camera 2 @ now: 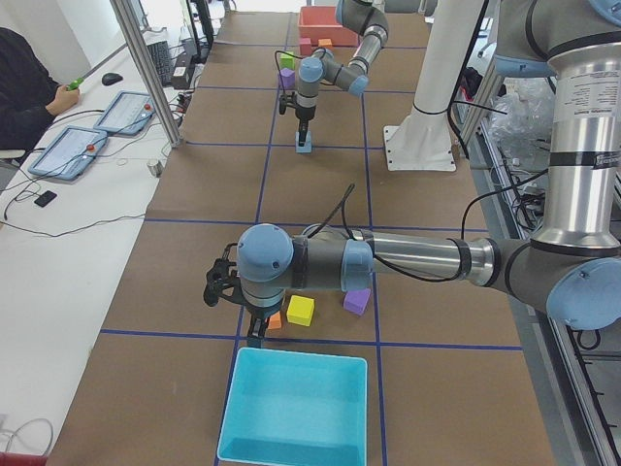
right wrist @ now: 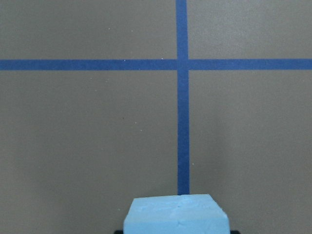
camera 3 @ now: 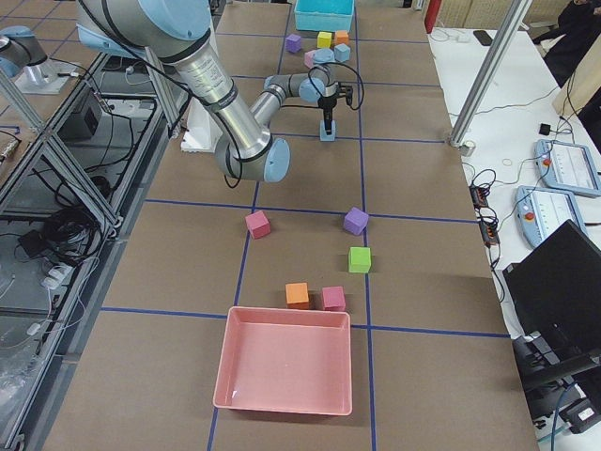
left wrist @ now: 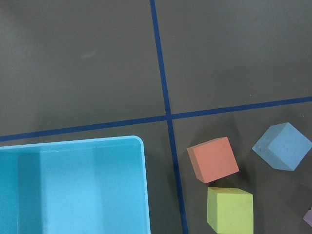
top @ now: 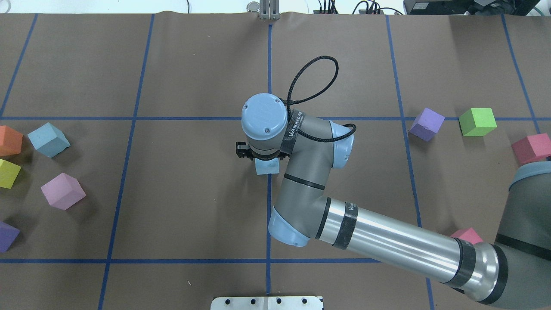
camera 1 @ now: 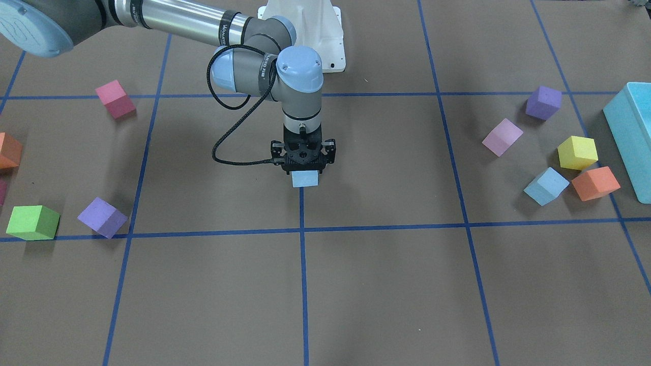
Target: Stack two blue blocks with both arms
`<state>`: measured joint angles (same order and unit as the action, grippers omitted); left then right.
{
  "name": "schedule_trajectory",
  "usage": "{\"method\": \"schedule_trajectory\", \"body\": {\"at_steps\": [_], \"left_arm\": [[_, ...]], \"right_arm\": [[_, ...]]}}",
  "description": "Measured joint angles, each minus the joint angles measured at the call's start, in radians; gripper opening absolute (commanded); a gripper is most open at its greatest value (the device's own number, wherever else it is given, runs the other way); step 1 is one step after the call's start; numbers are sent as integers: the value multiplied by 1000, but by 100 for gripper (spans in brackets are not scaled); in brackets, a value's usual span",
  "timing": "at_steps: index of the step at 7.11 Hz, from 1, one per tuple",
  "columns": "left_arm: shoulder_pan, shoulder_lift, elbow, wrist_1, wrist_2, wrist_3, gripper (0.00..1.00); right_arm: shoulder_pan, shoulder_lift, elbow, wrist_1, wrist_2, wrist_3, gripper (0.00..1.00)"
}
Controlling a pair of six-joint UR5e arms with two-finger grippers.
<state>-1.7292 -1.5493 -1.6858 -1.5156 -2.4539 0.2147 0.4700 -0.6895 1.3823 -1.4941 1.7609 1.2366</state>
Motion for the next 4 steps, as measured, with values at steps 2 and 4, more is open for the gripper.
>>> {"method": "schedule_trajectory", "body": {"at_steps": [2,4], "left_arm": [[0,0,0,0,1,0,98],[5,-26,0,0,1,-4,98]], "right_arm": [[1,-2,2,0,-13,-4,100],[70,-15,14,-1,41,-65,100]]}}
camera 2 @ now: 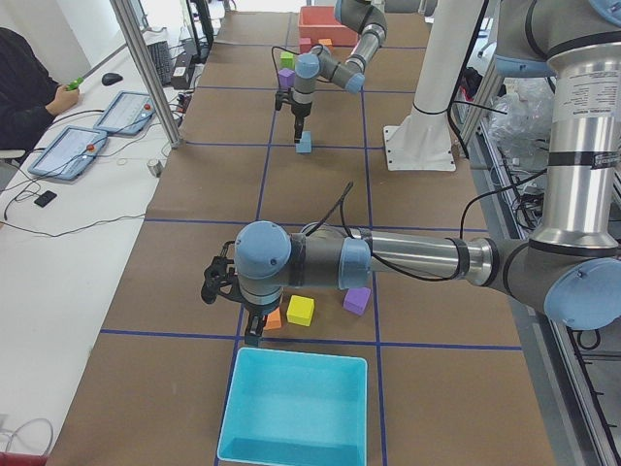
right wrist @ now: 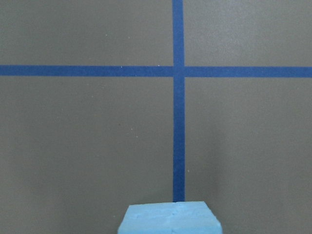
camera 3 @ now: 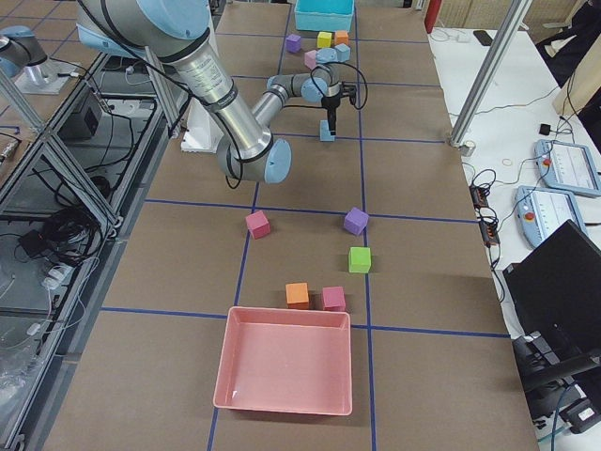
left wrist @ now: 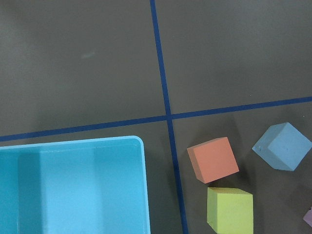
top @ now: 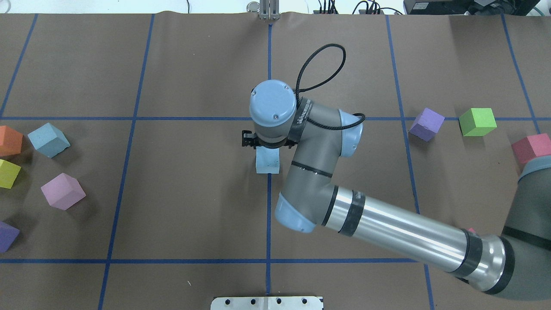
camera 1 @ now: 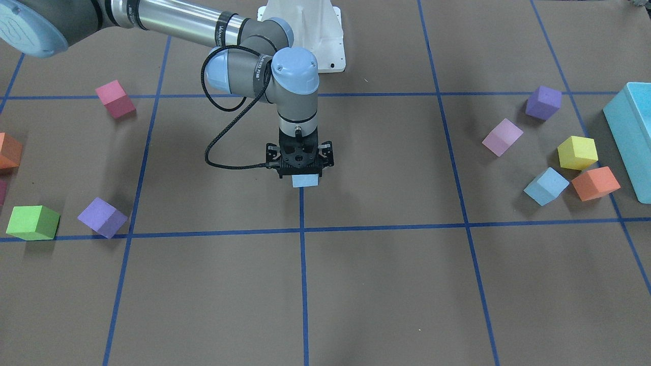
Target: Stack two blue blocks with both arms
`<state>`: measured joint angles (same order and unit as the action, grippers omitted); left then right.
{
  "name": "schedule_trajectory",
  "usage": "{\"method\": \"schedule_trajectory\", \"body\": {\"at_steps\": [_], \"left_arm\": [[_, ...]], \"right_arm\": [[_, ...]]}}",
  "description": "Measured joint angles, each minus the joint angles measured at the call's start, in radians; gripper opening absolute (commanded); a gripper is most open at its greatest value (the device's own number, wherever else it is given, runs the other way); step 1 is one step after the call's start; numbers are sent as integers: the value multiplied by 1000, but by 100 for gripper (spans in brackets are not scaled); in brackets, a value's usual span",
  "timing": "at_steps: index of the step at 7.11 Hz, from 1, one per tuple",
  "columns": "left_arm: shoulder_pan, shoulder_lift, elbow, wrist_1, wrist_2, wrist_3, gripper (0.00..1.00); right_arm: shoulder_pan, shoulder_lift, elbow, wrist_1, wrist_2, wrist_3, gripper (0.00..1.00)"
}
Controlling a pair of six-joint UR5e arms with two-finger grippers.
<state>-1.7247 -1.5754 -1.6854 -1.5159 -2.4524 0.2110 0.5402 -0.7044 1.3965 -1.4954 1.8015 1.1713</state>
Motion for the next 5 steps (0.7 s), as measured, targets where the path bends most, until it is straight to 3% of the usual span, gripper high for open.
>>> {"method": "schedule_trajectory", "body": {"at_steps": [3,5], "left_arm": [[118,-100,-2,-36,21,20,98],[265,-138,-1,-84,74,25,98]], "right_arm": [[310,-164,91,-3,291,-306,100],[506,-284,109,-5,400,-561,100]]}}
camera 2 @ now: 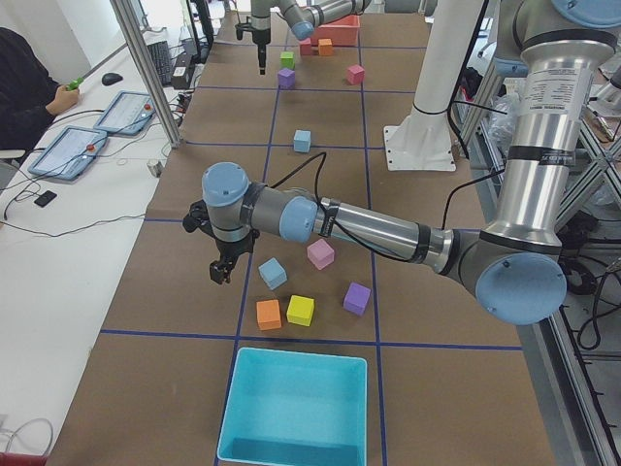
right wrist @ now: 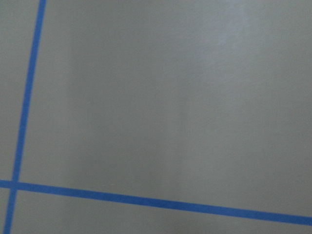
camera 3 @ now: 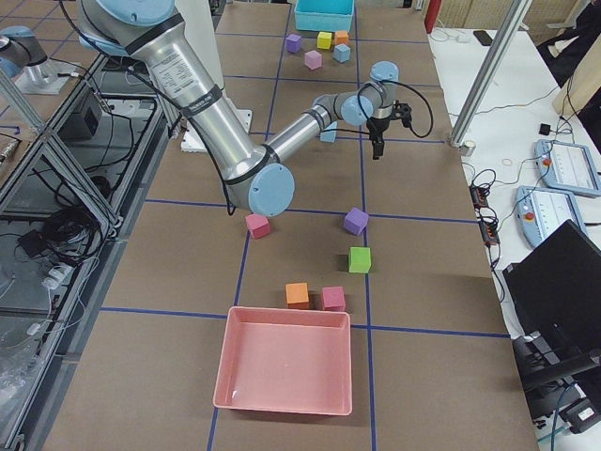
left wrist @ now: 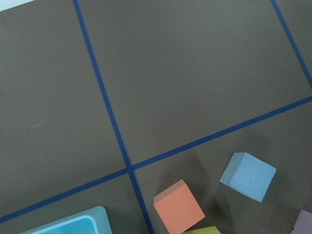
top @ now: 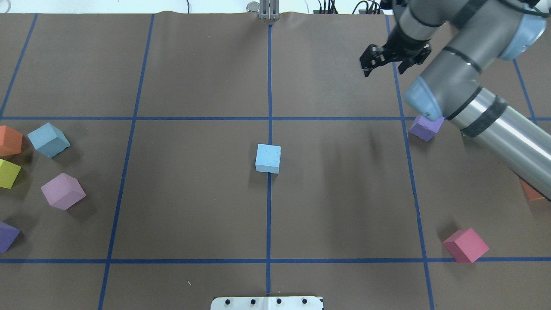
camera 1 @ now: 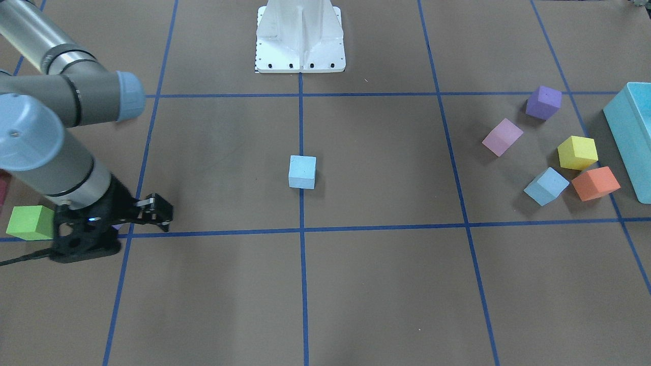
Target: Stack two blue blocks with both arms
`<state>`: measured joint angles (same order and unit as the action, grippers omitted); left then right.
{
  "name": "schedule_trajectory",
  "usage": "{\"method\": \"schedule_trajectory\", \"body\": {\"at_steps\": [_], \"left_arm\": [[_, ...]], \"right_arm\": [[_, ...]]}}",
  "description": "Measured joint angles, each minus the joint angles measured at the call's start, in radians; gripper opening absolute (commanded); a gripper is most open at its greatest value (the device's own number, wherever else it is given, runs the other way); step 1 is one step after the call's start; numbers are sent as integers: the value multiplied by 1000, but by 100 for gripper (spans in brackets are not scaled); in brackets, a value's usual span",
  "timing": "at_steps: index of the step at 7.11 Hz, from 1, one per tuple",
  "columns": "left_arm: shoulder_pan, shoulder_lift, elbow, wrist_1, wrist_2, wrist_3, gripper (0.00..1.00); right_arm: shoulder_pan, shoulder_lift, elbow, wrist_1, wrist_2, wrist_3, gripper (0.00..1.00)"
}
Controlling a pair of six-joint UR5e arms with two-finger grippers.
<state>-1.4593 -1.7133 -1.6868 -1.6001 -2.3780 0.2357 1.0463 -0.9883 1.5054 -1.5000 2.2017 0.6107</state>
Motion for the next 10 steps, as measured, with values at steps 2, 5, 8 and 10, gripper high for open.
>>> {"method": "schedule_trajectory", "body": {"at_steps": [2,5,8,10], "left_arm": [[107,-42,17,-17,36,42,98],[251,-60,71,-92,88,92,98],[292,-74,175,-212,98,86,98],[325,-78,183,-222,97,49,98]], "right_arm": [[156,-113,0,-1,33,-236,100],[380,-274,-2,-5,87,-440,100],[563,-397,6,-80,131,-613,100],[610,-454,19,-108,136,-684,100]]}}
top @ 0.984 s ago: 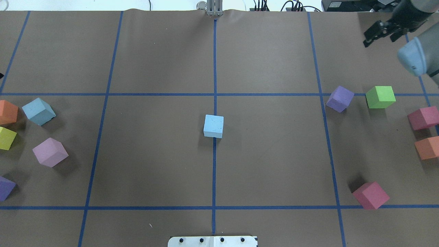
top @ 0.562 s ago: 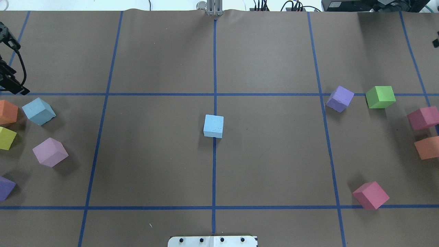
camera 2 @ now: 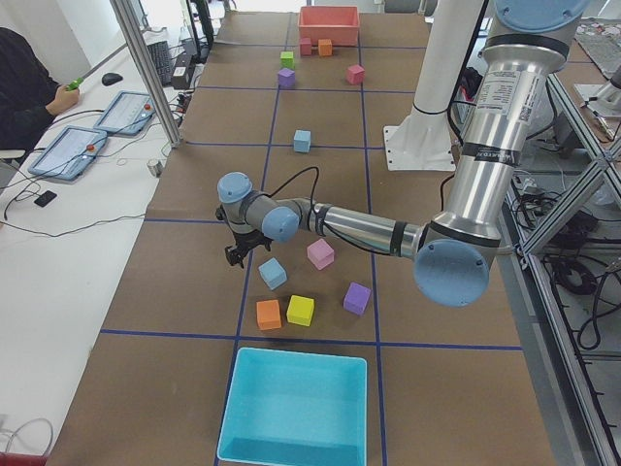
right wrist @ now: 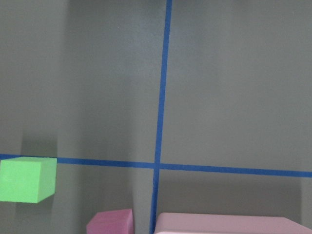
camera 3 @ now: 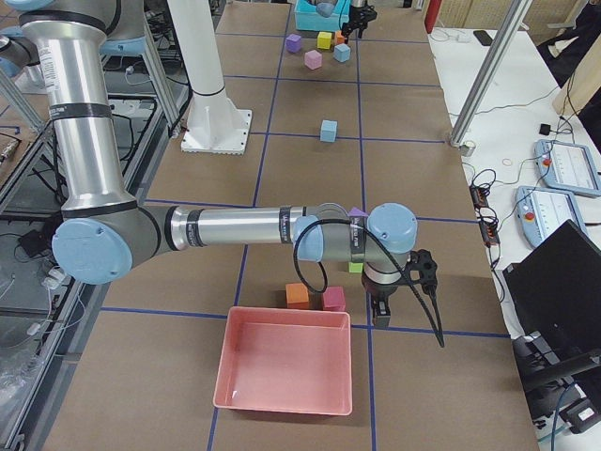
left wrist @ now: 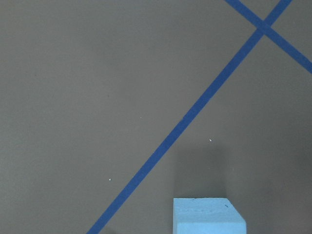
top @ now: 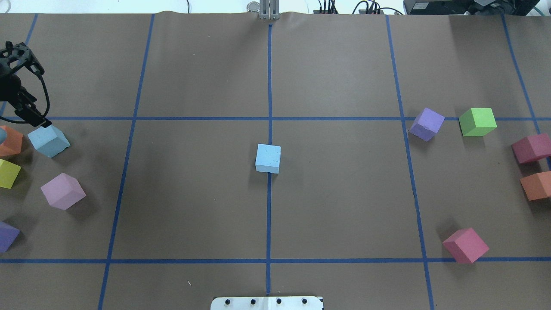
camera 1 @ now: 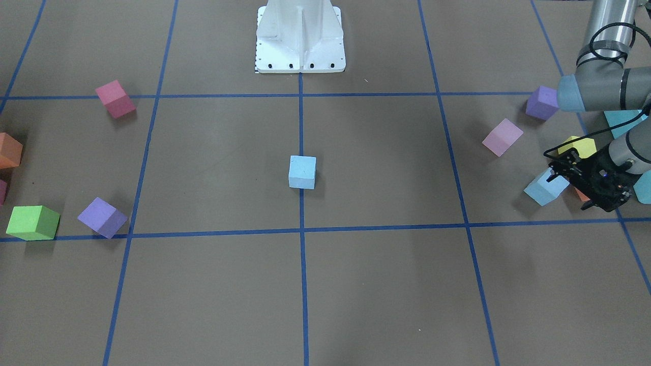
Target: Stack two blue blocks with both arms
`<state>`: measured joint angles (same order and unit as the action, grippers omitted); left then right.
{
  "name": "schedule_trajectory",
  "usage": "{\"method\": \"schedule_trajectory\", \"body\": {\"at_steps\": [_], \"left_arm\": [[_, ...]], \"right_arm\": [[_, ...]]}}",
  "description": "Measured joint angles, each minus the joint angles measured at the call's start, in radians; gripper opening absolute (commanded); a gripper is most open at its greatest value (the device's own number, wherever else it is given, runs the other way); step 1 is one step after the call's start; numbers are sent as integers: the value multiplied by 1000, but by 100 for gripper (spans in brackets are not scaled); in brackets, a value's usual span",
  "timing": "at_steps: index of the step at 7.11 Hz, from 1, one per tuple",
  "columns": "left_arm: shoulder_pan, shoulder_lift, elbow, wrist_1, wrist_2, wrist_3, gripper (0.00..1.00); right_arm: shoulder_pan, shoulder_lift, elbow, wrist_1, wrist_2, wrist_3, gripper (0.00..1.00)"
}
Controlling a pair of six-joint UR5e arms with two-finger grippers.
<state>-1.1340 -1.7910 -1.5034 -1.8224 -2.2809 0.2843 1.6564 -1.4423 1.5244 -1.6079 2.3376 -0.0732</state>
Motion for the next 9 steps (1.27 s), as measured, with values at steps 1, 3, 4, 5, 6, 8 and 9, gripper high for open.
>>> {"method": "schedule_trajectory", "body": {"at_steps": [1,3,4,5,6,8,9], "left_arm": [[12,1,1,-1,-1,-15,98],[19,14,5,-1,-1,-15,98],[20,21,11,-2,0,-13,98],[22,26,17,-2,2,-13,98],[27,28,22,-3,3,-13,98],[42,28,33,-3,3,-13,98],[53,28,38,-3,4,-14,98]], "right_arm": [[14,-22,11,-2,0,-9,100],[26,-51,31,-3,1,-12,100],[31,-61,41,-4,1,-13,100],[32,-66,49,-4,0,-12,100],[32,-68,54,-4,0,-12,100],[33,-67,58,-4,-1,-9,100],[33,-65,60,-4,-1,-5,100]]}}
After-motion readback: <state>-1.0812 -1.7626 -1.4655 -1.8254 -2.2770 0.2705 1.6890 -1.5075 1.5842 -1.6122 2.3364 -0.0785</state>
